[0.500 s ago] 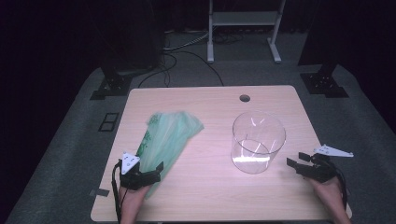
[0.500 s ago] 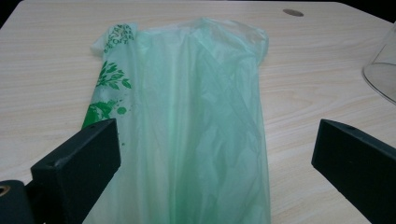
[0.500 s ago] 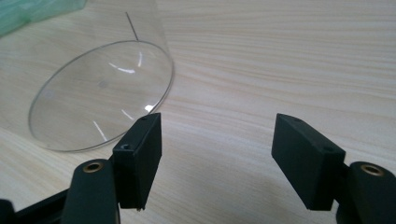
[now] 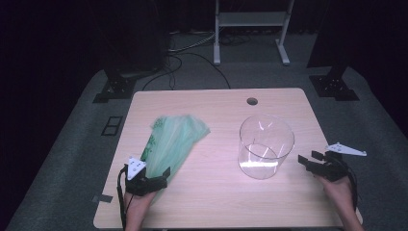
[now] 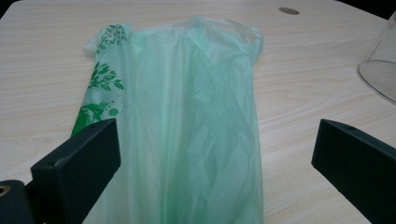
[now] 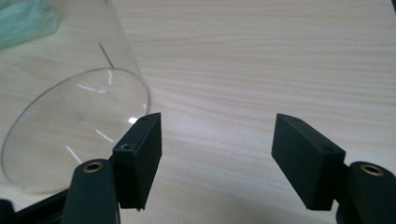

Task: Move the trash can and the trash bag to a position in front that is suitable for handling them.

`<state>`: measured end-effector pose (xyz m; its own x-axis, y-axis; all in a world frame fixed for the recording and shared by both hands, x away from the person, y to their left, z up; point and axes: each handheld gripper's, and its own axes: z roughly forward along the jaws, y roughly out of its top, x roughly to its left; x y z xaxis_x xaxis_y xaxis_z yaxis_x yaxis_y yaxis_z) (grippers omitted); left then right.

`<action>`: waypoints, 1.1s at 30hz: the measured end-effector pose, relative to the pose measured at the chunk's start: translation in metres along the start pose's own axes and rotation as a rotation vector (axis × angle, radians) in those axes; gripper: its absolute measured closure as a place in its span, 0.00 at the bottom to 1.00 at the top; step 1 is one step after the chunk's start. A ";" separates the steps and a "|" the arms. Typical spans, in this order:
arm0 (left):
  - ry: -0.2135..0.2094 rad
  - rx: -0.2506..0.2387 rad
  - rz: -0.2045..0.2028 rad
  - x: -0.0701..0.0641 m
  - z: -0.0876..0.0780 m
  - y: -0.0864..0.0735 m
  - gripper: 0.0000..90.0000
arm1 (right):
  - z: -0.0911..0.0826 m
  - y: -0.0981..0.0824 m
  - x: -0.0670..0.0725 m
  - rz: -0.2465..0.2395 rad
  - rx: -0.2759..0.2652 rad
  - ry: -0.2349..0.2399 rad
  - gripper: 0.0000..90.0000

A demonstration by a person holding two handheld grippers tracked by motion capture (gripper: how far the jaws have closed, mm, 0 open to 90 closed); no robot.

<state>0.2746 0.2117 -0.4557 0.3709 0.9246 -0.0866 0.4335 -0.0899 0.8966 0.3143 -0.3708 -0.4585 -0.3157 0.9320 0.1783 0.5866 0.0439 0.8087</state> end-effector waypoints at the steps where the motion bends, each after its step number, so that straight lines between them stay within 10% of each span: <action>1: -0.001 -0.001 0.000 0.000 0.000 0.000 0.00 | 0.001 0.003 0.000 -0.002 -0.002 -0.001 0.37; 33: -0.002 0.015 -0.010 0.004 -0.002 -0.002 0.00 | 0.024 0.039 0.047 -0.051 0.036 0.014 0.37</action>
<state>0.2737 0.2168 -0.4568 0.3684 0.9247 -0.0960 0.4493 -0.0866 0.8892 0.3399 -0.3172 -0.4322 -0.3559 0.9231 0.1456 0.5959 0.1041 0.7963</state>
